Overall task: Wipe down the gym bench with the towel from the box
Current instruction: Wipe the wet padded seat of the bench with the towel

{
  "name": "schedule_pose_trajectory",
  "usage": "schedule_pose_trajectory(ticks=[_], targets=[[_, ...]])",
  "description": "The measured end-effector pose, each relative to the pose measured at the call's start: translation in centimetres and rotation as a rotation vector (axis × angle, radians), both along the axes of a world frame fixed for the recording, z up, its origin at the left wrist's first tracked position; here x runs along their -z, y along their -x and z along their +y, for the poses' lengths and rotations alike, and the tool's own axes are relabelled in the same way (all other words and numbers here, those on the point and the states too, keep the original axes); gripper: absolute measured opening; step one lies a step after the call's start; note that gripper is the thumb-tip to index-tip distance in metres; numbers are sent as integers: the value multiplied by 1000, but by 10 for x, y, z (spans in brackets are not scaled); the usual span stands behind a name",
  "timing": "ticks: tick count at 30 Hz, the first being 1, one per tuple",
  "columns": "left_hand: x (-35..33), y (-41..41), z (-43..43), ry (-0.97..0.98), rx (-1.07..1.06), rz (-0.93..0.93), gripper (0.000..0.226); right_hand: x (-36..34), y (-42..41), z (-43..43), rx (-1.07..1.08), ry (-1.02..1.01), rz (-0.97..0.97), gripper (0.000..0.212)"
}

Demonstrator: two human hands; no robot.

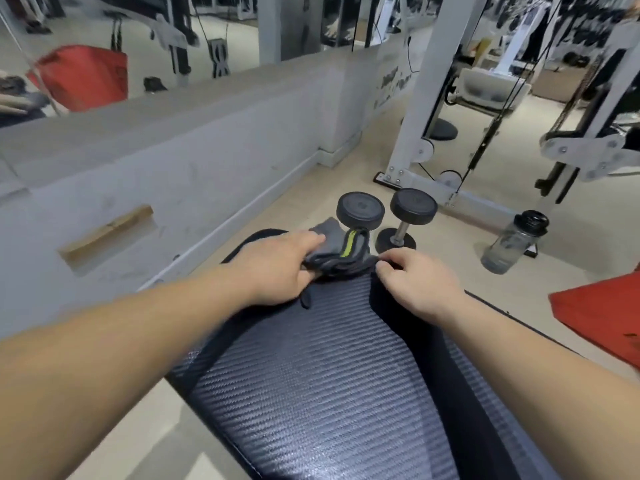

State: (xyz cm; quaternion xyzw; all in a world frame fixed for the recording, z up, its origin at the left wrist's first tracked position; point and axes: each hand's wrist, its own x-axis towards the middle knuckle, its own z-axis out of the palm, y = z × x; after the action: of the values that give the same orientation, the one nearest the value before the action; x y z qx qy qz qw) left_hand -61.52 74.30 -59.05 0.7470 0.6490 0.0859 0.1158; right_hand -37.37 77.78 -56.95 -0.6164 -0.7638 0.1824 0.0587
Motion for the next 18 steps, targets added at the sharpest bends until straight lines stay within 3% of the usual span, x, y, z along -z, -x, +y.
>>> schedule_pose_trajectory(ticks=[3, 6, 11, 15, 18], targets=[[-3, 5, 12, -63, -217, 68, 27, -1, -3, 0, -1, 75, 64, 34], [-4, -4, -8, -103, -235, 106, 19, -5, -3, -4, -67, 81, 97, 35], [-9, 15, -81, -72, -180, 173, 25, -12, 3, -34, -154, -120, 148, 34], [-18, -4, -129, 99, -256, 398, 29, -19, 3, -67, -252, -89, 115, 37], [-33, -42, -161, 210, -312, 458, 33, -23, -10, -87, -294, -73, 93, 37]])
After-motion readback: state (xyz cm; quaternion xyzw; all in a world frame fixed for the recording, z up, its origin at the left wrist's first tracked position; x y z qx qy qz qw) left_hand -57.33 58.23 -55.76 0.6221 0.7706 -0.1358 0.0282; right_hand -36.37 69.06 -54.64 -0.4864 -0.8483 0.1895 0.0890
